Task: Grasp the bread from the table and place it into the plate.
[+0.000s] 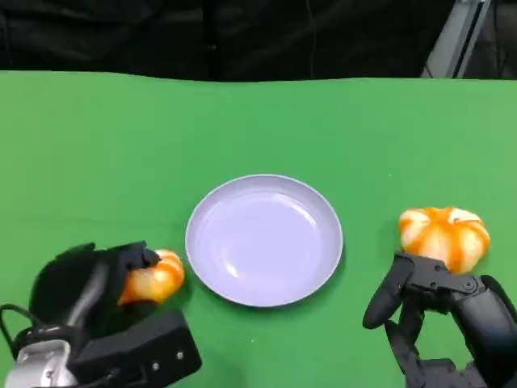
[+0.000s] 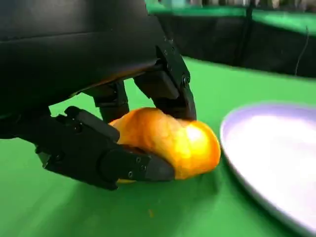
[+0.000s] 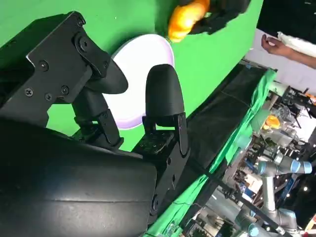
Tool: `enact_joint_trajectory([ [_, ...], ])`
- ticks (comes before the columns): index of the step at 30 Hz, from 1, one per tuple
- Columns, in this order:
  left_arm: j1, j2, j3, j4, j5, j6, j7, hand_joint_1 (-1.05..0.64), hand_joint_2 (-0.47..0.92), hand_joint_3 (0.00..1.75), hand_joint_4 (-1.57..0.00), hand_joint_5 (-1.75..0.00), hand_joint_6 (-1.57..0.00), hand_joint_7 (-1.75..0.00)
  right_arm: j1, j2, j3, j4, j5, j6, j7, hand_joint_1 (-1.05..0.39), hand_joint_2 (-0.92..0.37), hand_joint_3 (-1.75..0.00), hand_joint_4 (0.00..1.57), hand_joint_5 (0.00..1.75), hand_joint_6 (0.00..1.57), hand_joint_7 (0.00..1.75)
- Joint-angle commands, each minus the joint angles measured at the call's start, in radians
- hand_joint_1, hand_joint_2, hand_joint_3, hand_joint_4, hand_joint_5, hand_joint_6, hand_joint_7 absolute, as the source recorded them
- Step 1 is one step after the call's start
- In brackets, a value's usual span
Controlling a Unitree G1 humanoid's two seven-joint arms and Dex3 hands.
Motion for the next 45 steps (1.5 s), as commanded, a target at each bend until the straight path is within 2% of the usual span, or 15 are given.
enact_joint_trajectory([
  [1,0.038,0.048,0.019,-0.068,0.015,-0.013,0.06,-0.17,0.61,0.75,-0.88,-1.75,-0.75,-1.51,-0.003,-0.007,-0.005,-0.001,0.009,0.002,-0.001,0.07,-0.32,-1.36,0.85,1.68,0.77,1.35],
  [3,0.048,0.057,0.018,-0.094,0.024,-0.024,0.08,-0.19,0.56,0.91,-0.83,-1.75,-0.75,-1.5,-0.005,-0.009,-0.007,0.003,0.013,0.0,0.002,0.07,-0.32,-1.36,0.84,1.68,0.77,1.35],
  [8,0.049,0.023,0.029,-0.128,-0.034,-0.077,0.129,-0.16,0.52,0.97,-0.81,-1.75,-0.77,-1.5,-0.006,-0.013,-0.009,0.007,0.019,-0.007,0.005,0.07,-0.32,-1.36,0.85,1.68,0.76,1.36],
  [10,0.031,-0.004,0.027,-0.126,-0.059,-0.105,0.155,-0.15,0.47,1.11,-0.85,-1.75,-0.77,-1.55,-0.005,-0.014,-0.009,0.007,0.018,-0.008,0.004,0.07,-0.32,-1.35,0.85,1.69,0.76,1.36],
  [13,0.006,-0.023,0.022,-0.129,-0.074,-0.129,0.16,-0.14,0.44,1.18,-0.86,-1.75,-0.71,-1.66,-0.003,-0.015,-0.007,0.007,0.015,-0.007,0.004,0.07,-0.33,-1.35,0.85,1.7,0.76,1.37],
  [16,-0.04,-0.031,0.009,-0.132,-0.072,-0.144,0.143,-0.15,0.41,1.27,-0.87,-1.75,-0.72,-1.62,0.0,-0.013,-0.004,0.007,0.015,-0.008,0.002,0.07,-0.33,-1.34,0.84,1.71,0.76,1.36],
  [27,-0.261,-0.075,-0.104,0.044,-0.035,-0.202,0.156,-0.2,0.35,1.32,-0.88,-1.75,-0.75,-1.61,0.0,-0.008,-0.003,0.022,0.024,-0.018,-0.002,0.07,-0.34,-1.34,0.85,1.71,0.76,1.36],
  [31,-0.351,-0.114,-0.144,0.149,-0.033,-0.192,0.145,-0.2,0.36,1.26,-0.87,-1.75,-0.7,-1.74,0.005,-0.009,0.0,0.023,0.025,-0.025,-0.001,0.08,-0.33,-1.35,0.83,1.7,0.76,1.36],
  [38,-0.489,-0.164,-0.191,0.335,-0.047,-0.198,0.121,-0.2,0.43,1.12,-0.83,-1.75,-0.67,-1.69,0.015,-0.012,0.006,0.013,0.013,-0.023,-0.002,0.07,-0.33,-1.35,0.81,1.68,0.76,1.37],
  [39,-0.503,-0.168,-0.196,0.351,-0.053,-0.195,0.101,-0.2,0.48,1.03,-0.78,-1.74,-0.7,-1.48,0.015,-0.011,0.007,0.011,0.013,-0.02,-0.002,0.07,-0.33,-1.35,0.82,1.69,0.76,1.37],
  [40,-0.514,-0.171,-0.203,0.362,-0.058,-0.186,0.073,-0.21,0.56,0.86,-0.73,-1.67,-0.73,-1.2,0.015,-0.01,0.008,0.01,0.013,-0.018,-0.002,0.08,-0.34,-1.35,0.82,1.69,0.76,1.37],
  [41,-0.521,-0.17,-0.211,0.365,-0.06,-0.17,0.036,-0.22,0.66,0.68,-0.71,-1.53,-0.78,-0.91,0.014,-0.009,0.009,0.009,0.013,-0.018,-0.002,0.08,-0.34,-1.35,0.82,1.69,0.76,1.37],
  [43,-0.526,-0.163,-0.228,0.354,-0.058,-0.141,-0.032,-0.27,0.84,0.3,-0.56,-0.95,-0.7,-0.34,0.014,-0.009,0.009,0.011,0.017,-0.021,-0.002,0.08,-0.34,-1.35,0.83,1.69,0.76,1.36],
  [44,-0.525,-0.155,-0.24,0.343,-0.05,-0.126,-0.069,-0.28,0.88,0.22,-0.54,-0.82,-0.69,-0.23,0.013,-0.008,0.009,0.013,0.019,-0.023,-0.003,0.08,-0.33,-1.35,0.83,1.7,0.76,1.36],
  [45,-0.522,-0.145,-0.254,0.332,-0.041,-0.107,-0.11,-0.34,0.9,0.18,-0.42,-0.69,-0.58,-0.12,0.012,-0.009,0.009,0.015,0.017,-0.026,-0.004,0.08,-0.33,-1.35,0.83,1.7,0.76,1.36],
])
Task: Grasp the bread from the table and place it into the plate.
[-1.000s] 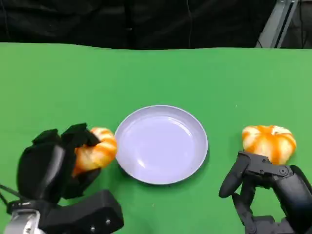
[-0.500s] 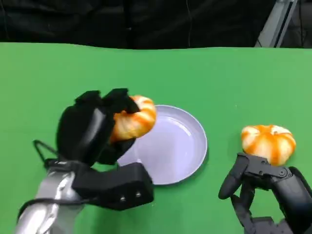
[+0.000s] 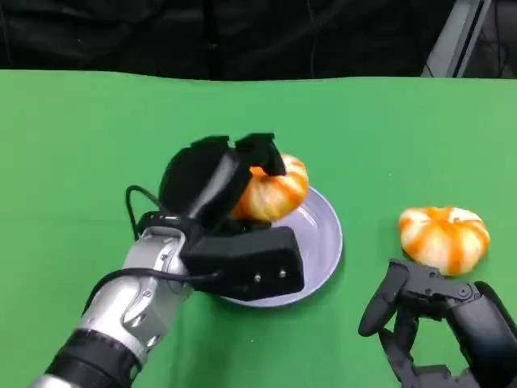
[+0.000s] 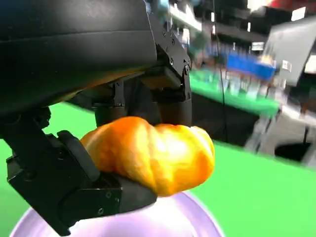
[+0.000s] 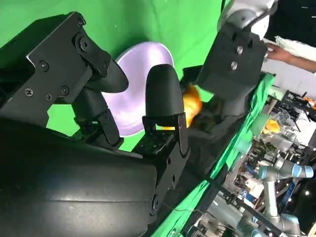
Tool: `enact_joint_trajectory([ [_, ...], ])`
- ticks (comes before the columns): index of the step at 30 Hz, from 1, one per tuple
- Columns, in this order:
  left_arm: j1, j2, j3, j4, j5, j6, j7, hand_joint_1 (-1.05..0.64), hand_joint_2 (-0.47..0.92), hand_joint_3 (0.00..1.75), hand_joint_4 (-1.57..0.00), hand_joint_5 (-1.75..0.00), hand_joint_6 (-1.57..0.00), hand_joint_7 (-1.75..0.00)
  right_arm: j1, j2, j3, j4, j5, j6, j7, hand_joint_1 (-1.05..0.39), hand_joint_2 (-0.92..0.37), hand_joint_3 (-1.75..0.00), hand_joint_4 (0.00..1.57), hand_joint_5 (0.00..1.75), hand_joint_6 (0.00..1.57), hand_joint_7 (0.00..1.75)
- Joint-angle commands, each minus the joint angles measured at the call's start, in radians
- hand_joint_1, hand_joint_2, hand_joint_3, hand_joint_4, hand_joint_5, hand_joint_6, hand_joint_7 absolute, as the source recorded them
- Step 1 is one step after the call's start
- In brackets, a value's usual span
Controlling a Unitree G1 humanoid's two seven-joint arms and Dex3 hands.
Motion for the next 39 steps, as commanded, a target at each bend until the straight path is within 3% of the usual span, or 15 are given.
enact_joint_trajectory([
  [1,-0.012,0.037,-0.044,-0.03,0.016,0.068,-0.147,-0.43,0.91,0.17,-0.26,-0.57,-0.42,-0.05,-0.001,-0.009,-0.006,-0.001,0.002,-0.007,-0.005,0.08,-0.33,-1.35,0.84,1.7,0.76,1.36],
  [4,-0.008,0.055,-0.079,-0.055,0.046,0.121,-0.23,-0.61,0.92,0.22,-0.05,-0.42,-0.22,-0.01,-0.001,-0.01,-0.006,-0.001,-0.003,-0.006,-0.007,0.07,-0.33,-1.35,0.85,1.7,0.76,1.37],
  [10,0.004,0.075,-0.116,-0.09,0.042,0.199,-0.4,-0.83,0.92,0.53,0.0,-0.06,-0.03,-0.01,0.001,-0.01,-0.009,-0.008,0.0,0.002,-0.003,0.08,-0.32,-1.36,0.84,1.69,0.76,1.37],
  [17,0.041,0.119,-0.099,-0.174,0.014,0.224,-0.492,-0.95,0.92,0.61,0.0,0.0,-0.02,-0.01,-0.001,-0.01,-0.01,0.002,0.001,-0.009,-0.007,0.09,-0.32,-1.36,0.83,1.68,0.76,1.37],
  [23,0.119,0.188,-0.033,-0.345,-0.048,0.227,-0.546,-0.91,0.92,0.57,0.0,0.0,-0.03,-0.02,-0.001,-0.006,-0.005,-0.003,-0.004,-0.002,-0.01,0.09,-0.32,-1.37,0.83,1.68,0.76,1.38],
  [30,0.29,0.287,0.113,-0.551,-0.209,0.119,-0.545,-0.74,0.92,0.43,-0.06,-0.04,-0.09,-0.04,0.004,-0.004,-0.004,-0.007,-0.005,-0.001,-0.014,0.09,-0.32,-1.37,0.83,1.7,0.76,1.38],
  [35,0.424,0.32,0.224,-0.648,-0.363,0.027,-0.539,-0.6,0.92,0.26,-0.32,-0.22,-0.26,-0.11,0.004,-0.005,-0.002,-0.015,-0.001,0.006,-0.008,0.07,-0.32,-1.37,0.83,1.7,0.76,1.38],
  [39,0.573,0.283,0.322,-0.732,-0.467,-0.048,-0.479,-0.51,0.92,0.2,-0.49,-0.37,-0.46,-0.15,0.007,-0.007,-0.004,-0.021,-0.002,0.004,-0.007,0.07,-0.33,-1.35,0.83,1.71,0.75,1.38],
])
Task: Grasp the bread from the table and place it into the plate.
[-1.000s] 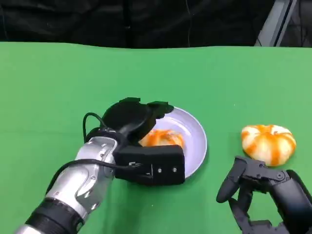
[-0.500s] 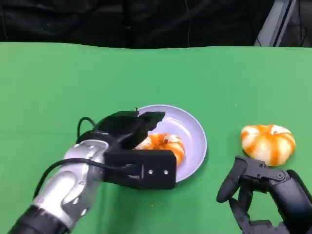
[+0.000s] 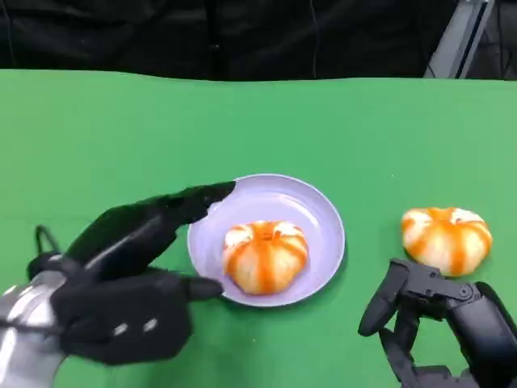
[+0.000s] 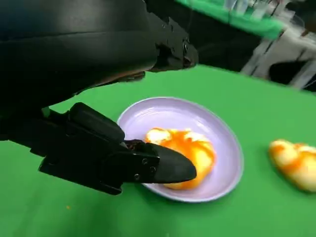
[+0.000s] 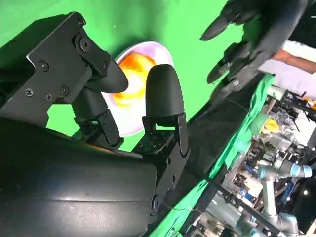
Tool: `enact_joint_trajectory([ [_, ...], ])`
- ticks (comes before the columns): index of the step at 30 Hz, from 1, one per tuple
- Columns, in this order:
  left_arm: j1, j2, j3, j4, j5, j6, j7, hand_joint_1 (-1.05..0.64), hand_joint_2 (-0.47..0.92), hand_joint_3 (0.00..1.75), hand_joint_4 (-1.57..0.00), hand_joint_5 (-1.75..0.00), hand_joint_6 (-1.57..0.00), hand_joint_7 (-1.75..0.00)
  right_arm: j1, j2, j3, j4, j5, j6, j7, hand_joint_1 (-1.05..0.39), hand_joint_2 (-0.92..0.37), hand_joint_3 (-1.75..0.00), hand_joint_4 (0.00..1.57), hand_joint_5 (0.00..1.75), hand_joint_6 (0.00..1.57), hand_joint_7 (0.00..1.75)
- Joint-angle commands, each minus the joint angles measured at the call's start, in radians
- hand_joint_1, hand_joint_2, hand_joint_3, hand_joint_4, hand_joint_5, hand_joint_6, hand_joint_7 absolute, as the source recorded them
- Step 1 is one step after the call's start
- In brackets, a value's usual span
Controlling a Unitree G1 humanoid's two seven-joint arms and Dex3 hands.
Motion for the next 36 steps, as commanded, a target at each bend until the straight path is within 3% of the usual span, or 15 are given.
enact_joint_trajectory([
  [1,0.143,-0.033,0.097,-0.07,-0.099,-0.101,0.081,-0.44,0.92,0.18,-0.58,-0.46,-0.57,-0.17,0.006,-0.009,-0.008,-0.017,0.005,0.004,-0.001,0.07,-0.33,-1.35,0.83,1.7,0.75,1.38],
  [7,0.341,-0.169,0.181,-0.09,-0.208,-0.253,0.221,-0.09,0.91,0.21,-0.92,-0.77,-1.02,-0.28,0.009,-0.014,-0.024,-0.023,0.022,0.009,0.008,0.08,-0.33,-1.36,0.83,1.68,0.76,1.38],
  [9,0.397,-0.227,0.186,-0.078,-0.227,-0.303,0.264,0.01,0.7,0.72,-0.9,-1.0,-1.11,-0.31,0.004,-0.021,-0.033,-0.019,0.033,0.006,0.015,0.08,-0.33,-1.36,0.83,1.7,0.76,1.38],
  [10,0.423,-0.258,0.188,-0.066,-0.22,-0.337,0.297,0.03,0.59,0.94,-0.91,-1.17,-1.13,-0.42,0.001,-0.024,-0.038,-0.016,0.033,0.005,0.016,0.08,-0.33,-1.36,0.83,1.7,0.76,1.38],
  [12,0.454,-0.304,0.189,-0.043,-0.208,-0.383,0.342,0.07,0.43,1.3,-0.89,-1.52,-0.96,-1.02,-0.005,-0.027,-0.045,-0.009,0.032,0.002,0.018,0.09,-0.33,-1.36,0.82,1.68,0.76,1.38],
  [14,0.455,-0.319,0.193,-0.014,-0.213,-0.42,0.354,0.06,0.41,1.42,-0.89,-1.7,-0.83,-1.43,-0.014,-0.029,-0.048,0.005,0.036,-0.009,0.018,0.1,-0.33,-1.36,0.83,1.67,0.76,1.37],
  [17,0.433,-0.327,0.202,0.023,-0.242,-0.451,0.35,0.02,0.46,1.34,-0.86,-1.74,-0.75,-1.56,-0.018,-0.025,-0.047,0.014,0.044,-0.012,0.016,0.09,-0.33,-1.36,0.84,1.67,0.77,1.37],
  [22,0.415,-0.332,0.211,0.05,-0.255,-0.472,0.343,0.02,0.47,1.31,-0.85,-1.75,-0.74,-1.57,-0.018,-0.028,-0.05,0.012,0.042,-0.011,0.014,0.09,-0.33,-1.36,0.84,1.67,0.77,1.37],
  [26,0.39,-0.33,0.218,0.087,-0.275,-0.493,0.336,-0.05,0.52,1.16,-0.82,-1.7,-0.73,-1.55,-0.017,-0.032,-0.058,0.013,0.042,-0.015,0.014,0.08,-0.32,-1.36,0.81,1.65,0.77,1.37],
  [29,0.387,-0.327,0.222,0.096,-0.271,-0.502,0.336,-0.05,0.53,1.14,-0.82,-1.69,-0.73,-1.55,-0.017,-0.033,-0.058,0.013,0.041,-0.014,0.015,0.08,-0.32,-1.36,0.81,1.65,0.77,1.36],
  [34,0.386,-0.322,0.228,0.1,-0.278,-0.496,0.331,-0.03,0.45,1.27,-0.83,-1.68,-0.75,-1.51,-0.019,-0.032,-0.053,0.016,0.037,-0.014,0.013,0.07,-0.33,-1.32,0.83,1.65,0.77,1.36],
  [36,0.383,-0.321,0.227,0.105,-0.285,-0.5,0.326,-0.04,0.49,1.19,-0.83,-1.67,-0.75,-1.5,-0.02,-0.03,-0.052,0.018,0.033,-0.015,0.01,0.08,-0.33,-1.32,0.83,1.65,0.77,1.36],
])
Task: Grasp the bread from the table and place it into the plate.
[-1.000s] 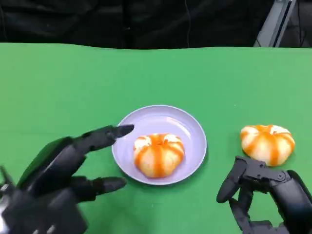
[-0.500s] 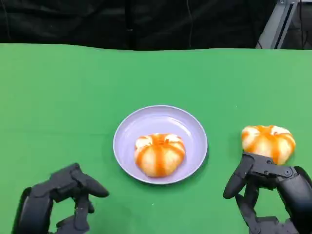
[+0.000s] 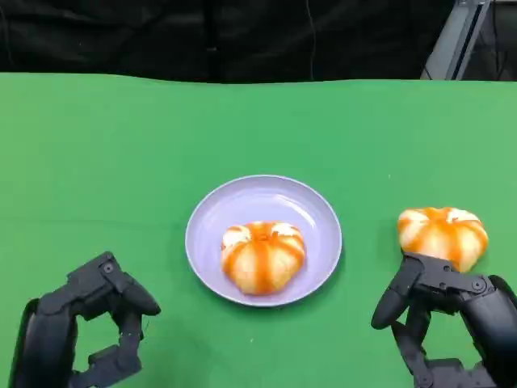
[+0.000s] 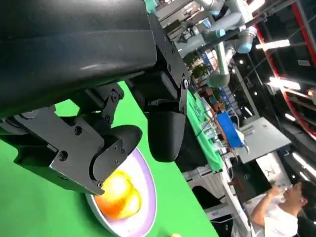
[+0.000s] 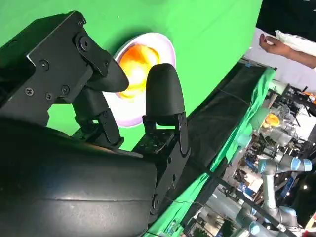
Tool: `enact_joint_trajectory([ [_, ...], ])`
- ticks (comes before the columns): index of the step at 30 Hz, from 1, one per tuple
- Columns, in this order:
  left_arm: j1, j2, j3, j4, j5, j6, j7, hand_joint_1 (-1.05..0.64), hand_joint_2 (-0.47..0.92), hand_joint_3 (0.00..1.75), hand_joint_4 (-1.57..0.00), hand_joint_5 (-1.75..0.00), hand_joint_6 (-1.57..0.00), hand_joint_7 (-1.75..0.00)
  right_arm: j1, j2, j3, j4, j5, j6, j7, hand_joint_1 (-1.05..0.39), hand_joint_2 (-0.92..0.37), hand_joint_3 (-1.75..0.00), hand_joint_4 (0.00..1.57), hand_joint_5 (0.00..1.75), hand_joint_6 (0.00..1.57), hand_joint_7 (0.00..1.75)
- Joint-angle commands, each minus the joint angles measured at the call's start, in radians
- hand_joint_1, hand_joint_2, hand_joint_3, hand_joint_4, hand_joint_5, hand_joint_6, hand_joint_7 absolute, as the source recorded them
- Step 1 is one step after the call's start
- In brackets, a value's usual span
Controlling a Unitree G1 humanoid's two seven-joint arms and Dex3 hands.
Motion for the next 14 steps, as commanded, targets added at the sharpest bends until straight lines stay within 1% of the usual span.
enact_joint_trajectory([
  [1,-0.003,0.015,0.01,0.016,-0.016,-0.013,-0.013,-0.04,0.5,1.17,-0.83,-1.67,-0.75,-1.5,-0.008,-0.012,-0.008,0.01,0.0,-0.016,-0.005,0.09,-0.33,-1.32,0.82,1.64,0.77,1.36],
  [3,-0.002,0.016,0.008,0.015,-0.024,-0.009,-0.018,-0.03,0.51,1.16,-0.83,-1.67,-0.75,-1.49,-0.01,-0.012,-0.007,0.012,0.003,-0.019,-0.003,0.1,-0.33,-1.34,0.82,1.64,0.77,1.36],
  [7,0.0,0.014,0.008,0.012,-0.025,-0.011,-0.022,-0.01,0.46,1.25,-0.84,-1.66,-0.77,-1.47,-0.007,-0.013,-0.006,0.005,0.001,-0.01,0.0,0.08,-0.32,-1.35,0.83,1.69,0.76,1.36],
  [14,-0.002,0.016,0.01,0.023,-0.024,-0.032,-0.026,-0.02,0.44,1.27,-0.83,-1.67,-0.76,-1.47,-0.006,-0.014,-0.004,0.01,0.003,-0.018,0.002,0.09,-0.33,-1.35,0.82,1.67,0.76,1.37],
])
